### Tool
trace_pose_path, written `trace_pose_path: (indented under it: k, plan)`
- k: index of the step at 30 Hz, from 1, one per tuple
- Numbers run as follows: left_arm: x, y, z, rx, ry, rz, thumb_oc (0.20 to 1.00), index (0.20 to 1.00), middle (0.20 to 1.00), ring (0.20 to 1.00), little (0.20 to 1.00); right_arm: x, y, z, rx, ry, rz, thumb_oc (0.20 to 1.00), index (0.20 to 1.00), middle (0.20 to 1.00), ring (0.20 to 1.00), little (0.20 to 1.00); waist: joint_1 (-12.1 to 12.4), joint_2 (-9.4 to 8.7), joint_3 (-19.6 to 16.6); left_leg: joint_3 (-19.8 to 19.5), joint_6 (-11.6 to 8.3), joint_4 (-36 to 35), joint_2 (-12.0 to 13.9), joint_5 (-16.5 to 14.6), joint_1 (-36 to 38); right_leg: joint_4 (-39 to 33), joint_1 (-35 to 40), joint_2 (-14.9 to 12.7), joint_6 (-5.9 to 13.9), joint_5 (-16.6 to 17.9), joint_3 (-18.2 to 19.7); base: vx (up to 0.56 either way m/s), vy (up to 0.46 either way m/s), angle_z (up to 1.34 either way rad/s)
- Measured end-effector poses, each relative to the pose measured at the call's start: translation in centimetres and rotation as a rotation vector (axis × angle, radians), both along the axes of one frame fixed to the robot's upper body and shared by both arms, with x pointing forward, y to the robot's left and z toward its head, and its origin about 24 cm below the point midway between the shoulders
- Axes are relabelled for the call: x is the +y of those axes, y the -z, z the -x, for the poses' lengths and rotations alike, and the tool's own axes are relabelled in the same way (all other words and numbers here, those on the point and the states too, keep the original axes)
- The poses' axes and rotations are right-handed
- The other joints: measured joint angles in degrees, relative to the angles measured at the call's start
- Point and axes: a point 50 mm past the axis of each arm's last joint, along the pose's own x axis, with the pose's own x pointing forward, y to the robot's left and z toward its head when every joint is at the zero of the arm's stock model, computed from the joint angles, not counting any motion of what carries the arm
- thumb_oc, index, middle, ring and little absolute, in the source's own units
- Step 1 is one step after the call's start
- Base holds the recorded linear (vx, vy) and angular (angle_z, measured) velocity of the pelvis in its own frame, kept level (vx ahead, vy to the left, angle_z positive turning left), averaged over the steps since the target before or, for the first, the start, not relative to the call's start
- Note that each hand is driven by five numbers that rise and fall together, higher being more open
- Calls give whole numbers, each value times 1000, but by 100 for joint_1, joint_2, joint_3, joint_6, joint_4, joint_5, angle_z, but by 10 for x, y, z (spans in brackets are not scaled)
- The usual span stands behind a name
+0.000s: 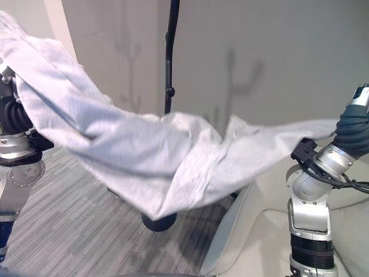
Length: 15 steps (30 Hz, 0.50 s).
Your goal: Hang the clothes on the sofa on the clothes rack.
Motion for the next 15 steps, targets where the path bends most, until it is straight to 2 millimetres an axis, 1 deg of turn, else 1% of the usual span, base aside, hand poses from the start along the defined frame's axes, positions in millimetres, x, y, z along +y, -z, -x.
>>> trace_pose_path:
  k: [1, 2, 3, 4, 6, 7, 9, 10, 12, 13, 14, 15]
  plan:
    - [-2, -7, -8, 1, 0, -21, 200, 200, 200, 200, 200, 2, -8, -10, 17, -18, 32, 200, 200, 200, 200, 200, 61, 29, -21, 81, -27, -21, 55, 3, 18, -140, 54, 23, 23, 71, -9, 16, 20, -44]
    - [-4, -22, -16, -4, -6, -84, 200, 200, 200, 200, 200, 7, -21, -20, 33, -47, 104, 200, 200, 200, 200, 200, 74, 45, -37, 89, -41, -21, 92, -3, -14, -251, 77, 68, -18, 175, 13, 12, 17, -24]
    - [-4, -30, -22, 0, -21, -122, 200, 200, 200, 200, 200, 9, -26, -25, 52, -56, 155, 200, 200, 200, 200, 200, 42, 38, -43, 85, -52, -19, 97, 5, 11, -324, 138, 76, -18, 269, 12, 50, 12, -8]
    - [-2, -37, -35, 36, -62, -201, 200, 200, 200, 200, 200, 12, -31, -37, 101, -56, 230, 200, 200, 200, 200, 200, 20, 44, -77, 64, -59, -29, 102, 0, 37, -361, 174, 86, -33, 302, 4, 0, 0, 0]
    - [0, -44, -43, 62, -99, -256, 200, 200, 200, 200, 200, 17, -40, -45, 128, -61, 286, 200, 200, 200, 200, 200, -54, 82, -117, 84, -86, -44, 106, -17, 83, -382, 177, 87, -36, 299, 14, -8, 17, -7]
    - [1, -45, -57, 108, -137, -299, 200, 200, 200, 200, 200, 23, -47, -57, 168, -59, 349, 200, 200, 200, 200, 200, -85, 130, -147, 85, -87, -33, 106, -17, 95, -380, 191, 87, -36, 300, 18, -25, 24, -7]
    - [6, -48, -66, 169, -201, -384, 200, 200, 200, 200, 200, 31, -55, -73, 220, -74, 401, 200, 200, 200, 200, 200, -112, 160, -165, 116, -106, -25, 116, -5, 100, -381, 192, 92, -45, 307, 36, -31, 31, -8]
    - [12, -53, -70, 196, -244, -423, 200, 200, 200, 200, 200, 31, -59, -80, 251, -70, 426, 200, 200, 200, 200, 200, -130, 162, -167, 152, -119, -15, 117, -9, 102, -378, 185, 92, -56, 313, 61, -41, 46, -13]
    - [18, -55, -76, 227, -291, -423, 200, 200, 200, 200, 200, 28, -63, -84, 270, -51, 430, 200, 200, 200, 200, 200, -125, 152, -174, 195, -137, -8, 113, -35, 95, -345, 151, 93, -67, 304, 106, -64, 79, -11]
    - [21, -54, -80, 251, -313, -422, 200, 200, 200, 200, 200, 27, -63, -88, 283, -43, 434, 200, 200, 200, 200, 200, -128, 146, -176, 194, -90, 18, 92, -70, 83, -252, 133, 87, -38, 326, 119, -71, 77, -7]
    - [22, -52, -86, 287, -336, -418, 200, 200, 200, 200, 200, 27, -63, -94, 309, -41, 440, 200, 200, 200, 200, 200, -148, 148, -149, 172, 5, 130, 62, -152, 24, 194, -63, 81, 39, 391, 141, -75, 75, 1]
    - [21, -50, -90, 312, -351, -419, 200, 200, 200, 200, 200, 27, -61, -98, 335, -51, 421, 200, 200, 200, 200, 200, -141, 205, -118, 139, 31, 249, 131, -194, -71, 902, -425, 96, 112, 327, 138, -69, 94, 12]
